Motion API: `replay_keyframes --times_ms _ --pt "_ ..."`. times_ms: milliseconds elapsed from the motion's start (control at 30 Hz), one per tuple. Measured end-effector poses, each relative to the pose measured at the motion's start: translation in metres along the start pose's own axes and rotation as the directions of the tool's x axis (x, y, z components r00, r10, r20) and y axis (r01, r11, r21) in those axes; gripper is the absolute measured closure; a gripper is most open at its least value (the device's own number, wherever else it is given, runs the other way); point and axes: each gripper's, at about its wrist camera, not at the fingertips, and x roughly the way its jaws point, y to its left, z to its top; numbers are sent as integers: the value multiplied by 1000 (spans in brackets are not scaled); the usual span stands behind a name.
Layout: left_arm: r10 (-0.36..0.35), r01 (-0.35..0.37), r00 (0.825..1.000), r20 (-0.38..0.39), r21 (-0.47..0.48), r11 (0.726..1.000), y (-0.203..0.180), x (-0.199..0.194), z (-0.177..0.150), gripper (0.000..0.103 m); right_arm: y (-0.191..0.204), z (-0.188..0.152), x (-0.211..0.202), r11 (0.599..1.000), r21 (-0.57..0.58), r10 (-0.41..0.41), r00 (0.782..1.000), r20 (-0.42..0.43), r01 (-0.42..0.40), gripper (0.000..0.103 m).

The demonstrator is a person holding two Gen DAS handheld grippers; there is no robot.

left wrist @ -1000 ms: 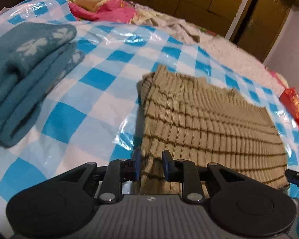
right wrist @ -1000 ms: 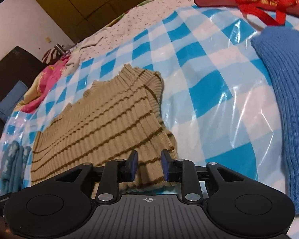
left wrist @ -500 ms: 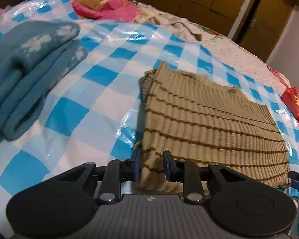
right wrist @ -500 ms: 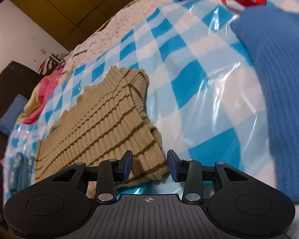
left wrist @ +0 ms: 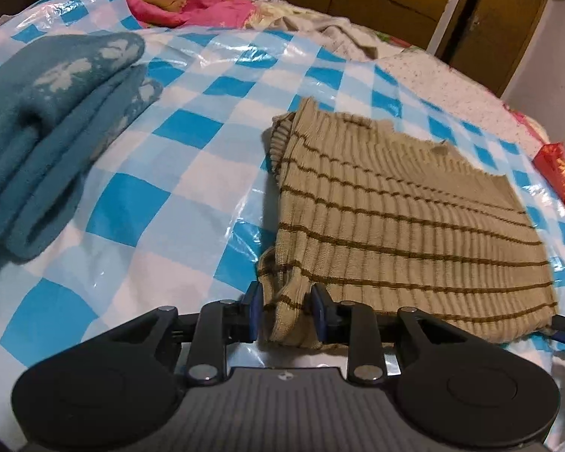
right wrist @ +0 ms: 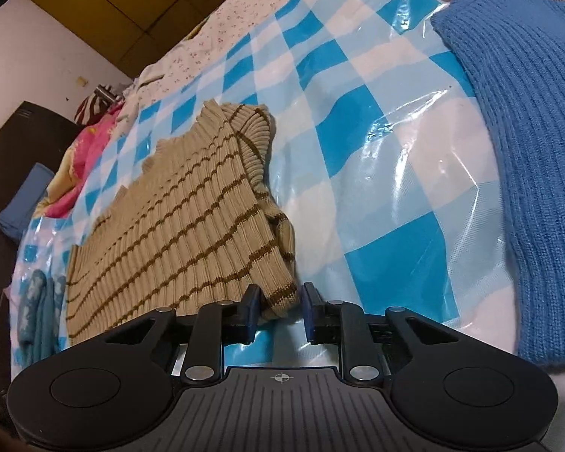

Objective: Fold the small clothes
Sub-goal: 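Lower the hem onto the sweater and open both tools, then move both tools to the side edge of the folded sweater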

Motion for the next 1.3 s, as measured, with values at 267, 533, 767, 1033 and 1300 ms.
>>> replay_keyframes --times_ms 267,533,767,1033,1300 --pt "-78 78 997 -4 -17 997 0 -8 -6 60 -2 -6 -4 998 6 55 998 9 -55 65" --pt "-10 16 997 -75 75 997 -4 5 -6 64 3 -3 4 998 -57 -8 1000 -25 6 90" --pt "13 3 992 -124 127 992 -5 -2 -8 66 4 -12 -15 994 -102 -39 997 -66 32 91" --pt "24 -2 989 -149 143 990 -1 -15 -18 65 1 -30 -41 991 -118 -66 994 -88 55 91" --pt "40 -30 996 -77 134 991 1 -46 -20 65 16 -35 -63 981 -175 -95 995 -31 88 84"
